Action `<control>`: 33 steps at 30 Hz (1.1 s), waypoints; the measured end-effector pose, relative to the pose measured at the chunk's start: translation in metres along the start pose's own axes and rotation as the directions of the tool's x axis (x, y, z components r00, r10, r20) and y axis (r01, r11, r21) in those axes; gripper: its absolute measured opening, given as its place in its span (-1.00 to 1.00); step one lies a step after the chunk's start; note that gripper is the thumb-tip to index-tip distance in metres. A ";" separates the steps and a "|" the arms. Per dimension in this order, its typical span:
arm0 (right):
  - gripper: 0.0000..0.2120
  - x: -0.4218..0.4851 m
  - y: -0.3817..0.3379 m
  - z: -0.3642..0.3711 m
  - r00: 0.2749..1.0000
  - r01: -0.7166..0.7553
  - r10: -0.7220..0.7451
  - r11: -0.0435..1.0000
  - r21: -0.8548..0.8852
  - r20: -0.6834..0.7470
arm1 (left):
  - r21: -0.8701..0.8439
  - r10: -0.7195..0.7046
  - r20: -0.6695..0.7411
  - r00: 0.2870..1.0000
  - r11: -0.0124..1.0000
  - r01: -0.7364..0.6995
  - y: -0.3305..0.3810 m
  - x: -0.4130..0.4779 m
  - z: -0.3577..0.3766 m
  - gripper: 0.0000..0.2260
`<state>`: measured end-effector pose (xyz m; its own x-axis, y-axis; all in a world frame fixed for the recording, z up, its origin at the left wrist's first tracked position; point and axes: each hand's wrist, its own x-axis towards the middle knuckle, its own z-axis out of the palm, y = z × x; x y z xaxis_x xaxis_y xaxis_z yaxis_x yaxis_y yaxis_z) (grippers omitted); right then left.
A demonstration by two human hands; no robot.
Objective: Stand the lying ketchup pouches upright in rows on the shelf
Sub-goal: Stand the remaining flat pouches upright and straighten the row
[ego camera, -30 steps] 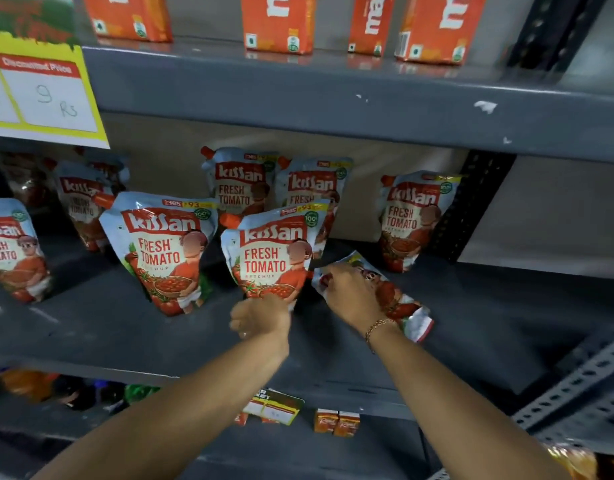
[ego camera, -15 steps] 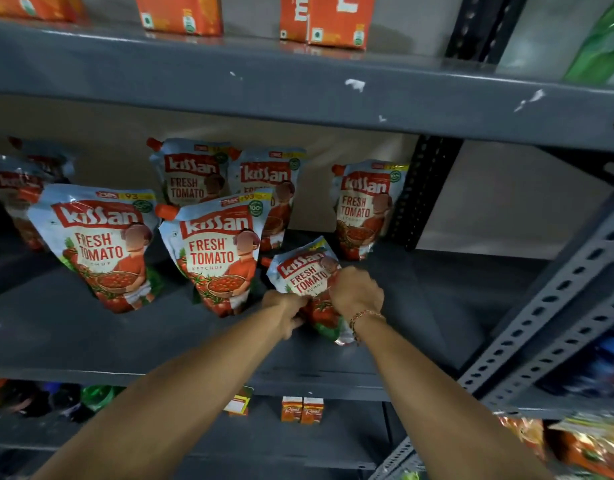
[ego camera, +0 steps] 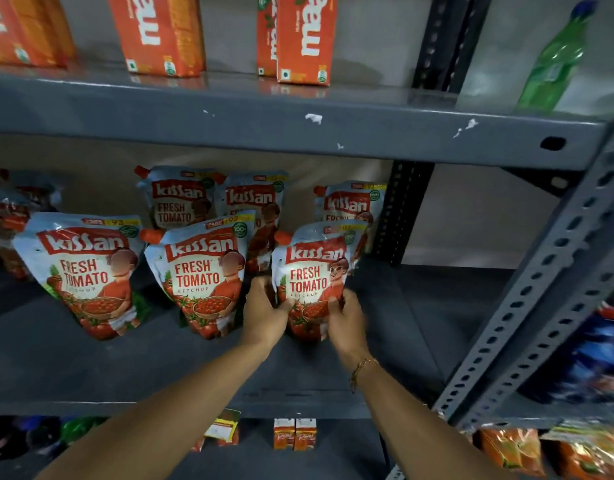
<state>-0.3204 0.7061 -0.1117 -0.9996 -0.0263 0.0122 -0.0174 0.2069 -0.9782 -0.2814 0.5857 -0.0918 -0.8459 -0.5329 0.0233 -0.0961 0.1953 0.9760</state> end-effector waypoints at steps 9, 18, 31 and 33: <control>-0.75 0.037 -0.058 -0.011 0.999 -0.039 0.054 0.694 0.719 0.002 | -0.343 0.153 0.028 0.988 0.930 -0.135 0.033 0.007 -0.001 -0.74; -0.77 0.046 -0.065 -0.044 0.996 -0.042 0.092 0.576 0.816 -0.013 | -0.379 0.072 0.107 0.992 0.925 -0.027 0.056 0.028 0.030 -0.77; -0.73 0.058 -0.049 -0.077 0.974 0.088 0.107 0.628 0.773 -0.198 | -0.425 0.154 0.283 0.947 0.905 -0.020 0.063 0.032 0.067 -0.82; -0.73 0.055 -0.048 -0.075 0.973 0.094 0.102 0.649 0.755 -0.208 | -0.428 0.161 0.268 0.950 0.903 -0.033 0.061 0.032 0.066 -0.79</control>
<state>-0.3766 0.7683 -0.0489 -0.9790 0.1988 -0.0445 -0.0873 -0.6067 -0.7902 -0.3486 0.6350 -0.0456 -0.9595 -0.2543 0.1215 0.1654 -0.1589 0.9733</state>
